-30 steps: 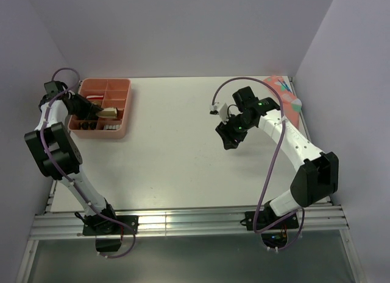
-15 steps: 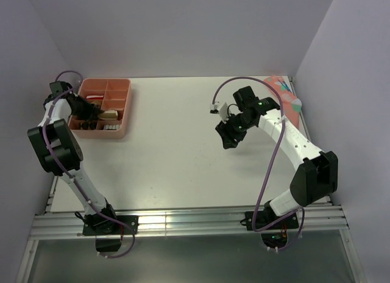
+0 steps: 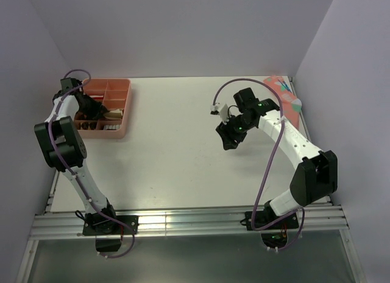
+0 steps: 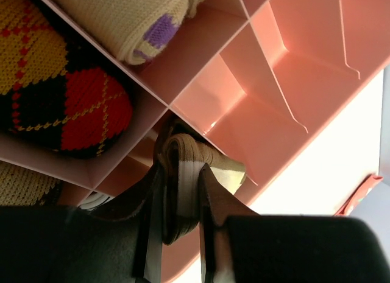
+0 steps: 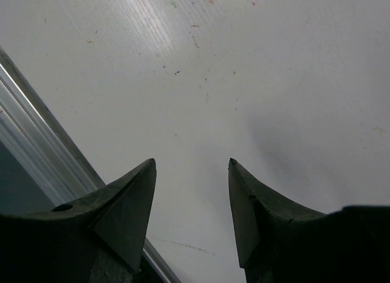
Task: Roll the socks
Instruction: Place the sock in the storage box.
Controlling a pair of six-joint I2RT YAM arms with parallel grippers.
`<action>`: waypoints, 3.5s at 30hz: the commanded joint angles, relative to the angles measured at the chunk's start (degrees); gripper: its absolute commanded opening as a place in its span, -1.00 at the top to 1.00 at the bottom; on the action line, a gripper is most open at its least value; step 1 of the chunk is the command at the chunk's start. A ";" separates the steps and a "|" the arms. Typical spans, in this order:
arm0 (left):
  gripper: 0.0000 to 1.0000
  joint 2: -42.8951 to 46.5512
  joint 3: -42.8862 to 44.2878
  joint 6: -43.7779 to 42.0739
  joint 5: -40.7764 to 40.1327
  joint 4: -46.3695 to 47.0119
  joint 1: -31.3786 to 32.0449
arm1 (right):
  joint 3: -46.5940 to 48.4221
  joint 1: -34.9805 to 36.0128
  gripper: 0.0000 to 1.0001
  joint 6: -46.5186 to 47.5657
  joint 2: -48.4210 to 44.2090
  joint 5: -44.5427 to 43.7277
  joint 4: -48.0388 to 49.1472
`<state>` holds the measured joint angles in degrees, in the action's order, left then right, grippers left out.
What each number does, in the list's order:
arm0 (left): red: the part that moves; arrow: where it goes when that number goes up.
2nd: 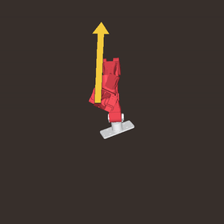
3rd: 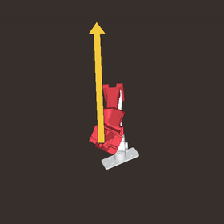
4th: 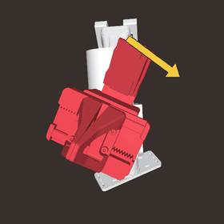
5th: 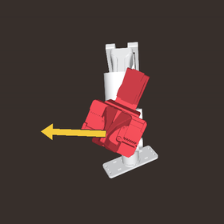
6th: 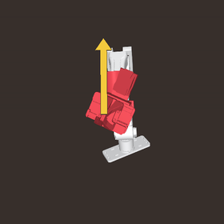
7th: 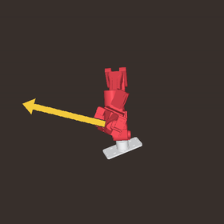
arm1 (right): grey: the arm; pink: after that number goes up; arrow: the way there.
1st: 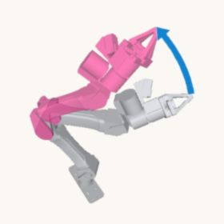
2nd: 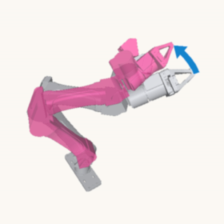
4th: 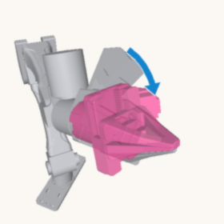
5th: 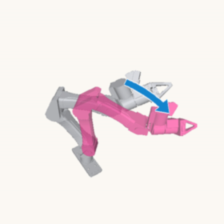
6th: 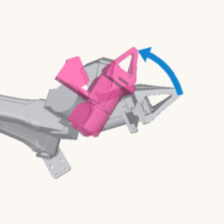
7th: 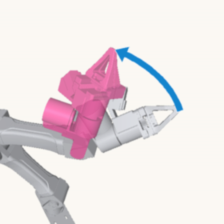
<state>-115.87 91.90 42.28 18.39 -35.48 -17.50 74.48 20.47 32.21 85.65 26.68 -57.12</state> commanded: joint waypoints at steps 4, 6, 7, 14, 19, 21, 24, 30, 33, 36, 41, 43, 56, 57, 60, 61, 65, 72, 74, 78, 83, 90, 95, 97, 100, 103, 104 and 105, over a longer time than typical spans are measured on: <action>0.99 -0.58 2.41 2.80 -5.20 0.15 0.62 | -1.00 -0.61 -0.16 0.05 -0.74 1.18 1.49; 0.99 -0.67 2.23 3.16 -5.56 0.33 0.62 | -1.09 -0.61 -0.16 0.05 -0.74 1.27 1.49; 0.99 -0.76 2.06 3.42 -6.00 0.42 0.62 | -1.18 -0.78 -0.16 0.05 -0.66 1.27 1.49; 0.99 -2.07 2.76 3.42 -7.75 0.06 1.32 | -2.14 -1.22 -0.16 0.58 -0.57 1.45 1.66; 0.99 -2.07 2.15 4.04 -8.46 0.85 1.76 | -2.41 -1.75 -0.16 1.02 -0.48 1.62 1.58; 0.98 -2.25 2.23 4.47 -9.16 0.77 1.94 | -2.32 -1.84 -0.16 1.02 -0.39 1.71 1.40; 0.93 -2.25 2.41 4.83 -9.77 0.86 2.03 | -2.32 -2.01 -0.16 1.02 -0.30 1.89 1.31; 0.62 -1.99 2.85 4.83 -10.39 1.03 2.29 | -2.85 -2.10 -0.16 0.84 -0.39 2.06 1.58; 0.42 -1.72 2.94 4.56 -10.66 1.21 2.38 | -2.85 -2.19 -0.16 0.84 -0.66 2.32 1.58; 0.31 -1.28 3.02 4.30 -10.83 1.29 2.38 | -2.58 -2.27 -0.16 1.02 -0.74 2.50 1.23; 0.24 -1.28 3.90 3.69 -10.83 0.68 2.38 | -2.32 -2.36 -0.16 0.67 -0.74 2.68 0.96; 0.20 -1.20 4.43 3.60 -11.01 0.33 2.47 | -2.32 -2.36 -0.16 0.58 -0.83 2.77 1.22; -0.09 -0.49 6.28 1.67 -11.36 -1.60 2.47 | -1.62 -2.45 -0.16 1.02 -0.39 3.12 0.70; -0.09 -0.32 6.19 1.58 -11.27 -1.61 2.47 | -1.70 -2.45 -0.16 1.02 -0.39 3.12 0.70; -0.09 0.21 6.10 1.23 -11.18 -1.95 2.47 | -2.05 -2.45 -0.16 0.93 -0.57 3.21 0.87; -0.09 0.65 6.01 1.05 -11.19 -2.22 2.47 | -2.14 -2.45 -0.16 1.10 -0.39 3.29 0.87; -0.09 1.61 5.31 0.26 -10.83 -2.31 2.38 | -2.23 -2.45 -0.16 1.28 -0.39 3.73 0.52; -0.09 3.72 4.26 -1.24 -12.06 -3.45 2.47 | -2.32 -2.45 -0.16 1.72 -0.31 4.35 0.17; -0.10 4.43 3.82 -1.59 -12.41 -3.71 2.38 | -2.41 -2.36 -0.16 1.81 -0.30 4.52 0.17; -0.10 5.57 2.50 -2.12 -12.86 -3.89 2.38 | -2.67 -2.45 -0.16 1.81 -0.30 4.79 0.26; -0.09 7.41 1.44 -2.64 -12.77 -4.06 2.38 | -2.93 -2.45 -0.16 1.63 -0.66 5.14 0.17; -0.09 9.44 0.39 -3.44 -11.01 -3.81 2.38 | -4.16 -2.45 -0.16 1.11 -1.53 5.49 0.70; -0.02 8.91 0.47 -3.70 -10.92 -3.45 2.90 | -4.52 -2.45 -0.16 0.75 -2.33 5.67 0.70; 0.02 8.47 0.30 -3.70 -11.10 -2.75 3.08 | -4.60 -2.45 -0.16 0.58 -2.68 5.67 0.87; 0.03 7.77 0.04 -3.70 -11.71 -1.00 3.61 | -5.04 -2.45 -0.15 0.49 -3.12 5.67 1.05; 0.07 5.84 1.08 -3.35 -12.93 -1.34 4.22 | -5.22 -2.45 -0.16 0.49 -3.29 5.40 0.87; 0.08 5.40 1.61 -3.43 -13.47 -1.52 4.57 | -5.22 -2.45 -0.16 0.49 -3.38 5.32 0.79; 0.09 4.70 1.71 -3.35 -13.56 -1.43 4.84 | -5.22 -2.36 -0.16 0.66 -3.47 5.05 0.61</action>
<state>-109.71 92.05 39.79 6.17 -38.15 -13.61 69.73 18.44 32.86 84.68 31.16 -56.66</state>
